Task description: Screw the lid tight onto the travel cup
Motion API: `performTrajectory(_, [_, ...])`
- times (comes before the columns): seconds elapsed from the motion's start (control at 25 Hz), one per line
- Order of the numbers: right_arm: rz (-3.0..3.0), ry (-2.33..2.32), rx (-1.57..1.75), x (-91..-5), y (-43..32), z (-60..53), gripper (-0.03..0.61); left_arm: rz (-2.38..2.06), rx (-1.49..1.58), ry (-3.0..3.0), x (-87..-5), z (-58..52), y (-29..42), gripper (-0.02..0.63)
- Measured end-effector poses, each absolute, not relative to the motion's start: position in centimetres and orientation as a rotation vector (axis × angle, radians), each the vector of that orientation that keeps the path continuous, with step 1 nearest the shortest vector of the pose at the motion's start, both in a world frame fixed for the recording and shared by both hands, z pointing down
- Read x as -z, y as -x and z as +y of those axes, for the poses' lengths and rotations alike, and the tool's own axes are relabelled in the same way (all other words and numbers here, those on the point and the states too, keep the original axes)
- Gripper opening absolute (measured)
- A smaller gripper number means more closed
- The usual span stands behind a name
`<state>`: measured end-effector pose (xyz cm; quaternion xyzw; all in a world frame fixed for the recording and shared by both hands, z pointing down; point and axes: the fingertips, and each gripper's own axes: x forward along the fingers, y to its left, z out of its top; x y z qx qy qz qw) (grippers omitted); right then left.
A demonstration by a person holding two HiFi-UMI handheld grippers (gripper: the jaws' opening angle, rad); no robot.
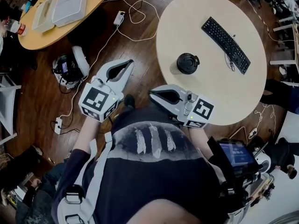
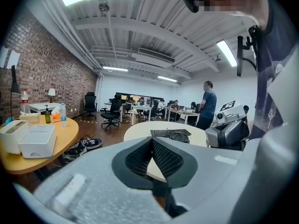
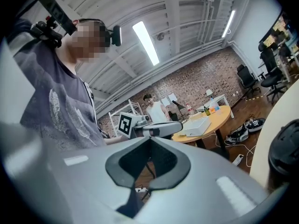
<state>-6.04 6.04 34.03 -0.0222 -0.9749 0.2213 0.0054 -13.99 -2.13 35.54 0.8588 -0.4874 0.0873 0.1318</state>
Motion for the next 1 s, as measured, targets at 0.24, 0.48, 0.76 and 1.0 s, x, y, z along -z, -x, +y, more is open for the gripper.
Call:
performTrajectory(0.24, [-3.039, 0.038, -0.712, -36.1, 6.0, 5.0, 0.008, -1.39, -0.292, -2.5, -37.1, -3.9, 14.0, 0.002])
performTrajectory(0.48, [-3.039, -0.111, -0.752, -36.6, 1.7, 3.0, 0.025, -1.287, -0.329, -2.554, -37.2, -6.6, 9.8, 0.003])
performTrajectory(0.76, [-2.977, -0.27, -0.766, -38.5, -1.9, 1.2, 0.049, -1.186, -0.38, -2.696, -37.1, -9.0, 7.2, 0.003])
performTrajectory(1.0, [-2.839, -0.401, -0.687, -42.2, -5.2, -1.5, 0.152, -1.106, -0.562, -2.865, -36.9, -9.3, 5.2, 0.003])
